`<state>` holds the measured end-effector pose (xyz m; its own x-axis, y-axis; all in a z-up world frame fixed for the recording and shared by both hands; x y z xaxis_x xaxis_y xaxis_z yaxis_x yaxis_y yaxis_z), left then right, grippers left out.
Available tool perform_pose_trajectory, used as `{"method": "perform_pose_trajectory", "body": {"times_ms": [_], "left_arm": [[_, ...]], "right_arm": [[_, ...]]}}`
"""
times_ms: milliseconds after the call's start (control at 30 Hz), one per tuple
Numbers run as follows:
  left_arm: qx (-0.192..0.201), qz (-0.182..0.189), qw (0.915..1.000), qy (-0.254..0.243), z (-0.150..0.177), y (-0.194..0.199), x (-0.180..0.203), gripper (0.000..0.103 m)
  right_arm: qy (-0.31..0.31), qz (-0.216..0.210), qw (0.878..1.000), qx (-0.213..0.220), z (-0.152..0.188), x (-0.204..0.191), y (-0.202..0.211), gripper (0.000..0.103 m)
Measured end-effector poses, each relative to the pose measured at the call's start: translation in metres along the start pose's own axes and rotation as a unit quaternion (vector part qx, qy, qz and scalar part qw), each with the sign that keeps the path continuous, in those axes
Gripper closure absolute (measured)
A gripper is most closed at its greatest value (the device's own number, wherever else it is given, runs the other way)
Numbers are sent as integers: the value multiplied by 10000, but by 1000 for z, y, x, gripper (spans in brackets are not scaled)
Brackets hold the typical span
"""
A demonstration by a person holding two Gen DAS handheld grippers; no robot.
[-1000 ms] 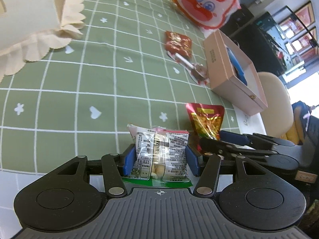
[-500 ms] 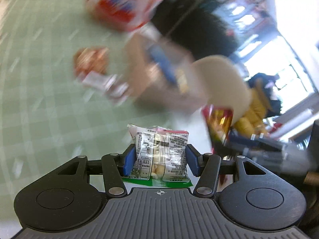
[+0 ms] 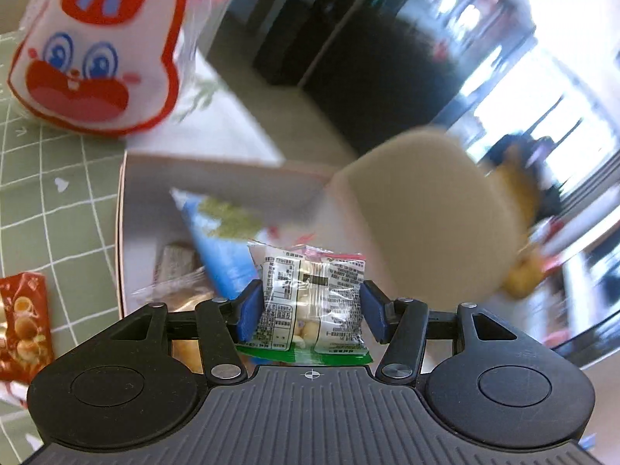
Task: Organize snacks
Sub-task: 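Release the candy bag into the pink box while the right tool holds the red packet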
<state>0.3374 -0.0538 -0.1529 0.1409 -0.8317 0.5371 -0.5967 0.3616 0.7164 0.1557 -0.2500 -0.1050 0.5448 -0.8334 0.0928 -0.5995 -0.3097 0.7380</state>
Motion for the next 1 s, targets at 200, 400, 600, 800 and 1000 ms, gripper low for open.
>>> {"method": "perform_pose_trajectory", "body": {"times_ms": [200, 400, 600, 800, 1000], "left_arm": [[420, -1149, 9843, -1276, 8, -4, 15, 43], [1296, -729, 9857, -786, -6, 50, 22, 44], [1686, -37, 9853, 267, -11, 100, 5, 45], [1321, -433, 9831, 1194, 55, 118, -50, 45], [864, -687, 9731, 2024, 137, 132, -95, 45]], "right_arm": [[-179, -20, 9998, -36, 9, 25, -12, 50], [-180, -199, 9996, 27, 0, 35, -26, 50], [-121, -482, 9983, 292, -42, 52, -36, 50], [84, -821, 9957, 428, -131, 58, -83, 50], [-210, -1178, 9921, -389, -171, 27, -190, 50]]}}
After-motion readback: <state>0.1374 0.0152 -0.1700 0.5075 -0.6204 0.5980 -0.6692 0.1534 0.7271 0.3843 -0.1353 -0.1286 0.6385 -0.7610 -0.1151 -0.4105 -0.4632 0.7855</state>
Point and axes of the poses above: each gripper's, at about its wrist camera, not at the fingertips, and y roughly against the way its jaws point, x to its right, z to its underside, the point moved 8 cm from there along -y, roughly the way its jaws point, and after that the axes turned 10 degrees about y, right-handed, at the moved point
